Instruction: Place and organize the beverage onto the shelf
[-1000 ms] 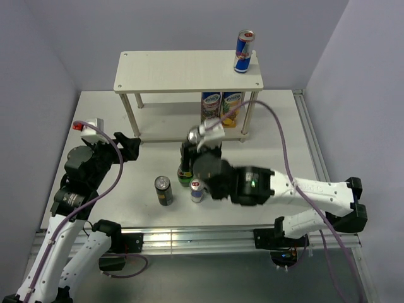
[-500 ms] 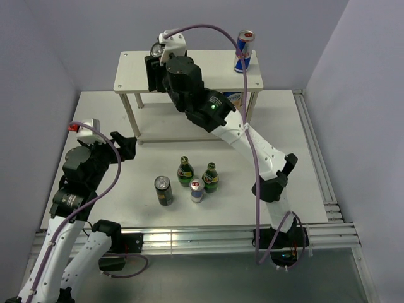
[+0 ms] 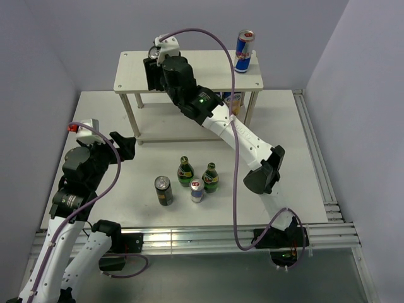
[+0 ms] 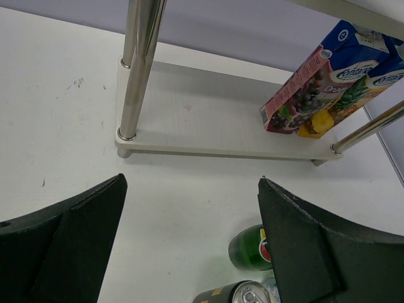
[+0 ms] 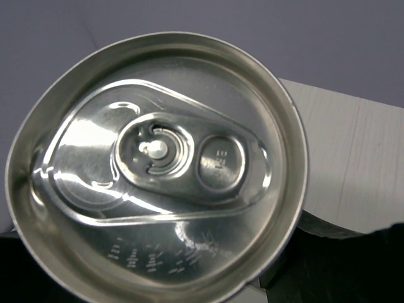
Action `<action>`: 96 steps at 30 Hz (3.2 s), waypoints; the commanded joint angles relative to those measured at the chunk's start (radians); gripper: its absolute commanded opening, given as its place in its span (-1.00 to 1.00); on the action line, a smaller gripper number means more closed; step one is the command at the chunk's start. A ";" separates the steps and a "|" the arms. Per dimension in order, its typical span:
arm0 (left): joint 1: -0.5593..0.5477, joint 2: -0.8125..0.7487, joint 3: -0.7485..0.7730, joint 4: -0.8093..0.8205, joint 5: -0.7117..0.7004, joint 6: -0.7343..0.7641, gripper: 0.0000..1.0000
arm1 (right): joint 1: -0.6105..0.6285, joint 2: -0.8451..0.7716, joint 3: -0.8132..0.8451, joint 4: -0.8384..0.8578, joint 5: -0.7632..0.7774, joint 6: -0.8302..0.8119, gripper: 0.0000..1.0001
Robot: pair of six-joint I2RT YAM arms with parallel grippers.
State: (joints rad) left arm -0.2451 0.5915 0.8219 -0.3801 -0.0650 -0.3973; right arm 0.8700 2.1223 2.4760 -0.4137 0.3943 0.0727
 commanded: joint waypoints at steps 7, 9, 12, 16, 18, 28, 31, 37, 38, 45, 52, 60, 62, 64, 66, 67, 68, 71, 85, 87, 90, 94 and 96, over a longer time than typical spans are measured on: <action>0.013 -0.002 0.014 0.020 0.016 0.002 0.83 | -0.051 0.011 0.067 0.159 -0.012 -0.048 -0.96; 0.018 0.002 0.016 0.020 0.019 0.002 0.83 | -0.057 0.019 0.066 0.156 -0.014 -0.048 -0.78; 0.024 0.004 0.016 0.021 0.022 0.000 0.83 | -0.062 0.028 0.052 0.158 -0.015 -0.047 -0.47; 0.026 0.004 0.016 0.021 0.024 0.002 0.83 | -0.063 0.044 0.041 0.159 -0.014 -0.045 -0.04; 0.026 0.007 0.016 0.021 0.024 0.002 0.82 | -0.063 0.047 0.028 0.168 -0.005 -0.045 0.06; 0.032 0.007 0.016 0.021 0.031 0.002 0.82 | -0.065 0.085 0.014 0.185 -0.009 -0.030 0.36; 0.032 0.004 0.014 0.023 0.030 0.002 0.82 | -0.065 0.102 0.014 0.190 -0.005 -0.027 0.46; 0.032 0.002 0.016 0.021 0.033 0.002 0.82 | -0.066 0.116 0.009 0.194 0.005 -0.027 0.61; 0.032 0.002 0.016 0.021 0.033 0.002 0.82 | -0.066 0.116 0.005 0.197 0.005 -0.028 0.62; 0.032 0.002 0.014 0.023 0.031 0.003 0.82 | -0.066 0.103 -0.026 0.205 0.018 -0.024 0.62; 0.033 0.004 0.016 0.021 0.028 0.002 0.82 | -0.068 -0.001 -0.205 0.243 -0.018 -0.001 1.00; 0.036 0.008 0.016 0.020 0.025 0.003 0.82 | -0.059 -0.102 -0.311 0.227 -0.020 0.021 1.00; 0.038 0.008 0.016 0.021 0.022 0.003 0.82 | -0.049 -0.145 -0.373 0.242 -0.020 0.021 1.00; 0.040 0.008 0.016 0.018 0.016 0.003 0.82 | -0.040 -0.173 -0.423 0.254 -0.014 0.022 1.00; 0.040 0.008 0.016 0.018 0.007 0.005 0.82 | -0.026 -0.211 -0.452 0.257 -0.008 0.025 1.00; 0.040 0.008 0.016 0.017 0.004 0.003 0.82 | -0.022 -0.223 -0.478 0.256 -0.003 0.026 1.00; 0.040 0.008 0.016 0.015 -0.001 0.003 0.82 | -0.017 -0.251 -0.492 0.256 0.001 0.029 1.00; 0.040 0.007 0.019 0.012 -0.013 0.005 0.82 | 0.014 -0.320 -0.564 0.256 0.034 0.027 1.00; -0.140 0.013 0.181 -0.256 0.024 -0.167 0.99 | 0.305 -1.046 -1.290 0.268 0.333 0.239 1.00; -0.167 -0.015 0.174 -0.289 -0.001 -0.205 0.99 | 0.346 -1.105 -1.357 0.218 0.382 0.292 1.00; -0.187 -0.042 0.114 -0.306 -0.007 -0.245 0.99 | 0.400 -1.193 -1.431 0.135 0.434 0.377 1.00; -0.248 0.011 0.030 -0.261 -0.047 -0.328 0.99 | 0.448 -1.271 -1.506 0.061 0.468 0.476 1.00; -0.327 0.036 0.016 -0.234 -0.218 -0.391 0.99 | 0.472 -1.283 -1.529 0.023 0.495 0.522 1.00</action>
State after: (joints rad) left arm -0.4961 0.5903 0.8646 -0.6361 -0.1131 -0.6781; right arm 1.3121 0.8471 0.9764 -0.3038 0.8108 0.4820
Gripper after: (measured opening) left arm 0.993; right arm 0.998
